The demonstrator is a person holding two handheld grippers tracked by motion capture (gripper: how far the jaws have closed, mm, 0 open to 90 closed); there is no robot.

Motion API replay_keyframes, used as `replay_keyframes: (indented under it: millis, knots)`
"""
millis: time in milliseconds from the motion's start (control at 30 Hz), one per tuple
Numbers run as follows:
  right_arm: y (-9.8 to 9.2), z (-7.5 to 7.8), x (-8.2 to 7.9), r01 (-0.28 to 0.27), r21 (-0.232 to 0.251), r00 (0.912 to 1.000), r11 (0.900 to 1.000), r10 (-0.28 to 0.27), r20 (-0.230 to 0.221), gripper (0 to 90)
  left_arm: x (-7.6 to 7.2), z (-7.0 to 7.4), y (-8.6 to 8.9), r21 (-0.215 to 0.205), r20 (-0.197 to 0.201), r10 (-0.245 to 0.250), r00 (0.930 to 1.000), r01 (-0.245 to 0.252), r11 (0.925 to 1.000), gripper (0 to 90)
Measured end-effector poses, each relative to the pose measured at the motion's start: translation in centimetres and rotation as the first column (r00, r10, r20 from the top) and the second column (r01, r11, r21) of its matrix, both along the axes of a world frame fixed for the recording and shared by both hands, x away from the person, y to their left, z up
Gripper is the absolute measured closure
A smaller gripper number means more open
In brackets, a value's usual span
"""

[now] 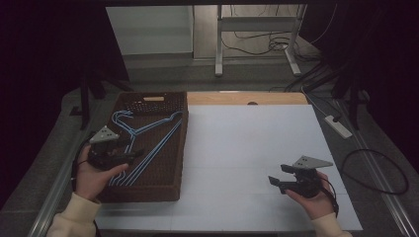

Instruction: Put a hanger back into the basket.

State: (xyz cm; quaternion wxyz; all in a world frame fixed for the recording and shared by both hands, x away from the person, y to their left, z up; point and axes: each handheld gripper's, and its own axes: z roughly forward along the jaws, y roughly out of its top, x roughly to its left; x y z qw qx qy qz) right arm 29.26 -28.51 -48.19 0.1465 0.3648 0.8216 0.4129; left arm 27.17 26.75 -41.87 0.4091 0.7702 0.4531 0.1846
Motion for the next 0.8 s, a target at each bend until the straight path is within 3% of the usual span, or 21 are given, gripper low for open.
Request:
replay_keyframes:
  millis: [167,300,467,800]
  knots:
    - [-0.5,0.1,-0.4,0.002,0.009,0.9999,1.000,-0.002,0.013,31.9,-2.4,-0.1,-1.9,-0.018,0.073,-0.061,0.9955,0.062,0.9979,34.3]
    - [-1.0,0.0,-0.7,0.004,0.020,0.9999,1.000,-0.005,0.016,31.6,-3.8,-0.4,-2.8,-0.037,0.098,-0.082,0.9918,0.086,0.9956,34.1]
    - [-1.6,0.1,-0.9,0.008,0.035,0.9995,0.999,-0.009,0.030,31.6,-4.7,-1.4,-3.3,-0.055,0.090,-0.101,0.9908,0.106,0.9928,33.7]
    - [-1.8,0.4,-0.8,0.009,0.050,0.9987,0.999,-0.012,0.049,31.7,-4.7,-2.2,-3.6,-0.054,0.079,-0.109,0.9909,0.114,0.9920,33.4]
